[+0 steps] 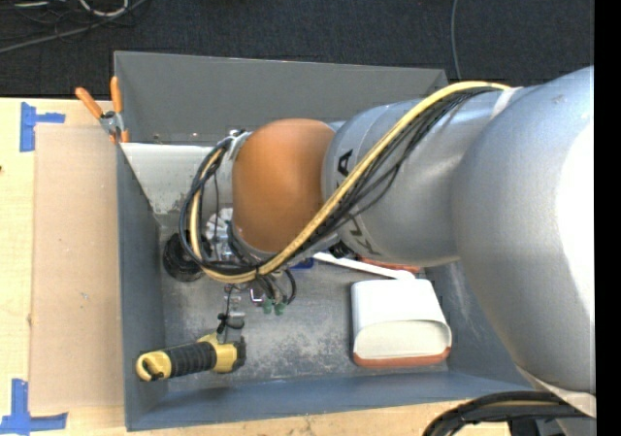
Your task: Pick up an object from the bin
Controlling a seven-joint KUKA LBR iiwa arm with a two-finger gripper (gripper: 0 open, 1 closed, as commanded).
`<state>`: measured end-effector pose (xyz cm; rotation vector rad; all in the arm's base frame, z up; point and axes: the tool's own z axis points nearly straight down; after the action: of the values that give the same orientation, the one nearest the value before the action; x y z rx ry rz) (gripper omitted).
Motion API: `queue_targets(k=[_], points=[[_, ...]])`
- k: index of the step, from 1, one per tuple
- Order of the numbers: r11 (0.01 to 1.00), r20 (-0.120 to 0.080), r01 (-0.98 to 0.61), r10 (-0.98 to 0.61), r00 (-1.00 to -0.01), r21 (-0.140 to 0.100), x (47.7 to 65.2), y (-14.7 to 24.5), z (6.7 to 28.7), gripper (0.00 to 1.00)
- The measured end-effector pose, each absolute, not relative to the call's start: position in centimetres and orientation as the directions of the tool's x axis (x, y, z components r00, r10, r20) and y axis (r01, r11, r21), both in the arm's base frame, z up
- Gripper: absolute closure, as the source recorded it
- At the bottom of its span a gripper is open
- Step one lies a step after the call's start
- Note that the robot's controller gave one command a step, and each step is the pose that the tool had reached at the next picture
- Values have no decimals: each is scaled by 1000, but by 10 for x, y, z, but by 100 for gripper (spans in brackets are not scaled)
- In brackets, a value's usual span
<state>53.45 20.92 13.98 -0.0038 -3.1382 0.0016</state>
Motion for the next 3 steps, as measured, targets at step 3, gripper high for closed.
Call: queue_targets(k=[3], points=[[949,9,-316,-316,-949,-6,474,235,117,0]])
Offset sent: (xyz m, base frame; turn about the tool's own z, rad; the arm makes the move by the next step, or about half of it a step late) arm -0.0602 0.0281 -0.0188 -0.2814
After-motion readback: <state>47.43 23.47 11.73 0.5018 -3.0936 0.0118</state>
